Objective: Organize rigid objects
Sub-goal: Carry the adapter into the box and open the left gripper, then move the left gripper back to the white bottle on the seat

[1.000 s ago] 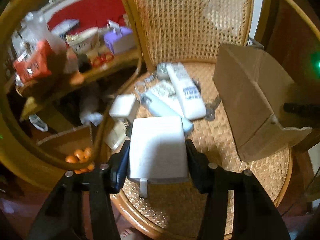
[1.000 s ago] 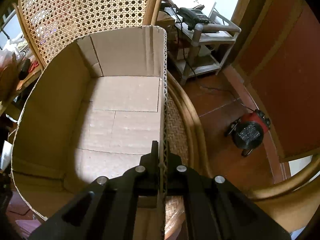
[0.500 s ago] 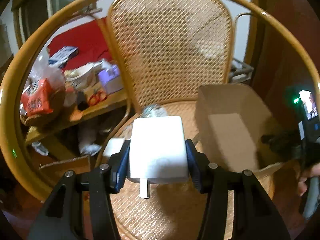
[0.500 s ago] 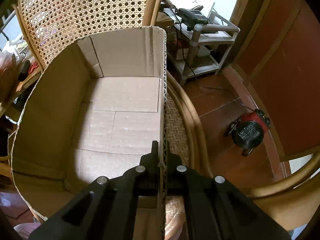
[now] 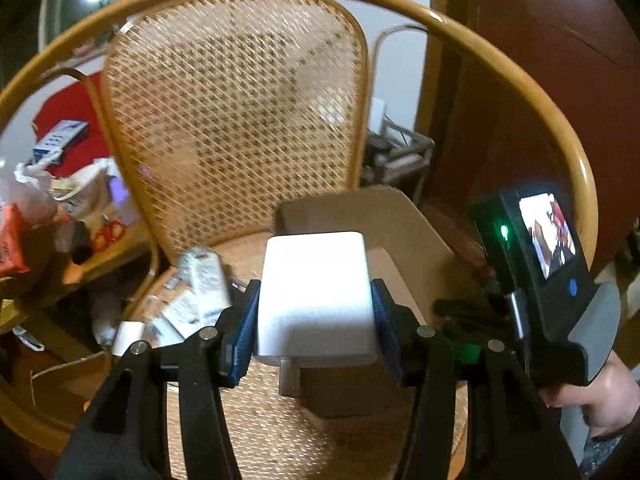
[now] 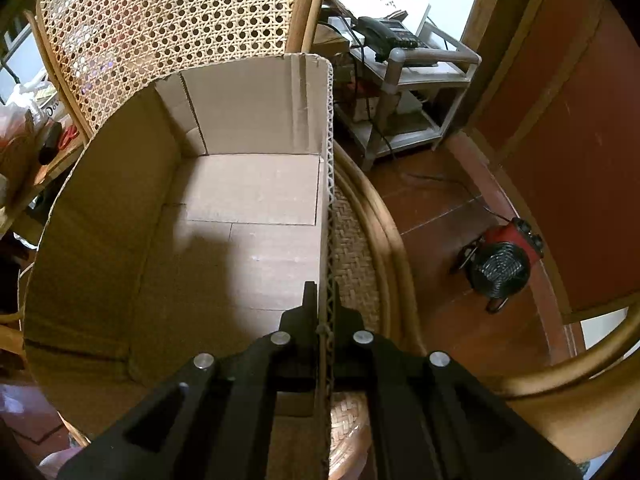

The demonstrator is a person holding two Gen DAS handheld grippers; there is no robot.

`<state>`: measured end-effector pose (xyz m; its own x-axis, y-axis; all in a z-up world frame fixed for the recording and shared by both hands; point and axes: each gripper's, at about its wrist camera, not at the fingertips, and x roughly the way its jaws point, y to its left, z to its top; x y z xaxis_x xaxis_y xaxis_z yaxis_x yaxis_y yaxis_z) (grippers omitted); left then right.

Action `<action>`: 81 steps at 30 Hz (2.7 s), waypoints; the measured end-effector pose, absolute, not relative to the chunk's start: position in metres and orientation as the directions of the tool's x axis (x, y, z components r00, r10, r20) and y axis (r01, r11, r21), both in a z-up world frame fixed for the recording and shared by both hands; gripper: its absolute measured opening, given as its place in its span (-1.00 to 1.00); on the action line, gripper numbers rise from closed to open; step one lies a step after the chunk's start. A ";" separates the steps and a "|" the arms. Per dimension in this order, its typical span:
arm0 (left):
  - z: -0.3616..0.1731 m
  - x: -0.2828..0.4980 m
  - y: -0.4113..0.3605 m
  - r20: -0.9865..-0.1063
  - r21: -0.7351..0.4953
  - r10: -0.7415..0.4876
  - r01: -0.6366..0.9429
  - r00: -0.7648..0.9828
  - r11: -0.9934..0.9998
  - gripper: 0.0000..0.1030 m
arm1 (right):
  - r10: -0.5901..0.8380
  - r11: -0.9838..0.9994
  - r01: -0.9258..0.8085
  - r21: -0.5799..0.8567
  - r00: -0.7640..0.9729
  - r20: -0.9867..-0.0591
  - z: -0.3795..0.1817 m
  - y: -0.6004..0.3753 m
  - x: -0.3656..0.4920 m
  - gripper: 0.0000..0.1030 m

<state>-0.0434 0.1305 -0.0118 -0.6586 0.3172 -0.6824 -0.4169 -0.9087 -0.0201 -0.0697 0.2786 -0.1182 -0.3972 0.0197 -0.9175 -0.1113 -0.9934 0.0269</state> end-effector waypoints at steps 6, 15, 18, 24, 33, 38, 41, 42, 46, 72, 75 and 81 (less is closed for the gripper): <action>-0.029 -0.051 0.143 -0.721 -0.023 0.318 -0.437 -0.616 -0.899 0.00 | 0.015 -0.993 -0.111 0.032 -0.394 -0.919 -0.118 0.279 -0.071 -0.90; -0.043 -0.053 0.155 -0.776 -0.009 0.274 -0.424 -0.569 -0.906 0.00 | 0.019 -0.994 -0.109 0.027 -0.397 -0.918 -0.118 0.277 -0.071 -0.90; -0.046 -0.052 0.156 -0.774 0.018 0.256 -0.424 -0.579 -0.905 0.00 | 0.020 -0.994 -0.107 0.025 -0.399 -0.917 -0.118 0.276 -0.072 -0.90; -0.037 -0.046 0.152 -0.746 0.006 0.277 -0.422 -0.606 -0.906 0.02 | 0.018 -0.994 -0.105 0.027 -0.400 -0.916 -0.118 0.276 -0.072 -0.91; -0.019 -0.044 0.116 -0.703 0.022 0.242 -0.360 -0.669 -0.933 0.73 | 0.023 -0.995 -0.097 0.018 -0.404 -0.914 -0.117 0.273 -0.071 -0.91; -0.017 -0.054 0.079 -0.720 -0.007 0.204 -0.287 -0.663 -0.958 0.79 | 0.017 -0.994 -0.102 0.027 -0.405 -0.914 -0.117 0.275 -0.070 -0.91; -0.021 -0.062 0.051 -0.732 -0.002 0.152 -0.221 -0.664 -0.975 0.89 | 0.022 -0.995 -0.095 0.018 -0.405 -0.914 -0.118 0.275 -0.070 -0.91; -0.022 -0.066 0.042 -0.736 0.004 0.126 -0.190 -0.666 -0.982 0.91 | 0.022 -0.996 -0.093 0.017 -0.405 -0.914 -0.118 0.276 -0.070 -0.91; -0.033 -0.084 0.012 -0.764 -0.060 0.121 -0.117 -0.633 -0.991 0.91 | 0.021 -0.995 -0.093 0.018 -0.404 -0.915 -0.119 0.276 -0.069 -0.91; -0.129 -0.145 0.009 -0.905 0.015 0.004 -0.040 -0.426 -0.999 0.63 | 0.025 -0.996 -0.089 0.012 -0.404 -0.914 -0.118 0.280 -0.071 -0.90; -0.132 -0.143 0.014 -0.908 -0.006 0.038 -0.077 -0.418 -0.997 0.48 | 0.029 -0.996 -0.084 0.005 -0.406 -0.913 -0.117 0.280 -0.071 -0.90; -0.136 -0.143 -0.003 -0.915 -0.203 0.195 -0.017 -0.353 -0.979 0.15 | 0.032 -0.996 -0.087 0.004 -0.406 -0.914 -0.117 0.280 -0.072 -0.90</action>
